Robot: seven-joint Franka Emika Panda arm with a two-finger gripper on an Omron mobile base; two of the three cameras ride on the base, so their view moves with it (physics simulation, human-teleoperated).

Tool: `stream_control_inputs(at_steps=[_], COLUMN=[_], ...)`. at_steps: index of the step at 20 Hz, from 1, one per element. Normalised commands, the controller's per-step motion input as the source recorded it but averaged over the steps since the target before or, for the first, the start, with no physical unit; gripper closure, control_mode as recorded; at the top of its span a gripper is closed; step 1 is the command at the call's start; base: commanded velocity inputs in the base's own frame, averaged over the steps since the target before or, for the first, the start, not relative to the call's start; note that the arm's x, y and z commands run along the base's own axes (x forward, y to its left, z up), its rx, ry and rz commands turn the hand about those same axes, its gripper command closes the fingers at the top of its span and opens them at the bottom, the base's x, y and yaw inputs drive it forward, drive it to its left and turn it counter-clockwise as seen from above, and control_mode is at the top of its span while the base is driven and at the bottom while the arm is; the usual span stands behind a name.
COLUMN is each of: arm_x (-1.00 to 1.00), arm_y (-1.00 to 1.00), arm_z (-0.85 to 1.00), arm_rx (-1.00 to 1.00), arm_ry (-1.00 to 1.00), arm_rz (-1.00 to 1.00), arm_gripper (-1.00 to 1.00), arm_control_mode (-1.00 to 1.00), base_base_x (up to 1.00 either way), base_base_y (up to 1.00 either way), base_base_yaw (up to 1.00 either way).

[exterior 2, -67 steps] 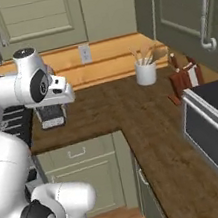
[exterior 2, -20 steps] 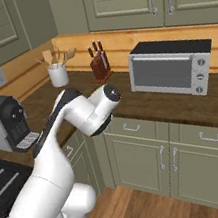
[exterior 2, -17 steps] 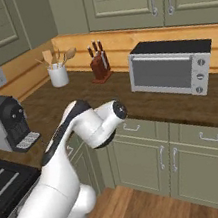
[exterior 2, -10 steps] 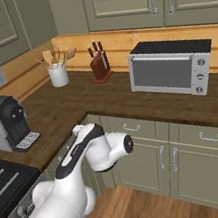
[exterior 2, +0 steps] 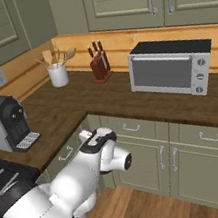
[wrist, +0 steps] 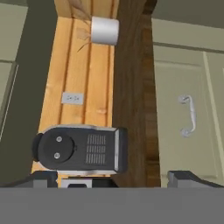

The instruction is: Take a straw from the drawer in front and place it inside the glass cup on the dining counter.

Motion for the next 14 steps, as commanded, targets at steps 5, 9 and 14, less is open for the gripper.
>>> stream_control_inputs(at_steps=[5, 9, 14], arm_x=[0.54, 0.31, 0.15], arm_y=[0.14, 0.05, 0.1], arm_z=[-0.57, -0.46, -0.34], arm_rx=[0.06, 0.0, 0.0], arm_ry=[0.01, 0.0, 0.0], arm_rz=[0.08, 0.1, 0.1], arm_gripper=[-1.0, -1.0, -1.0], arm_control_mode=[-1.0, -1.0, -1.0], base_base_x=[0.0, 0.0, 0.0], base_base_y=[0.0, 0.0, 0.0], base_base_yaw=[0.0, 0.0, 0.0])
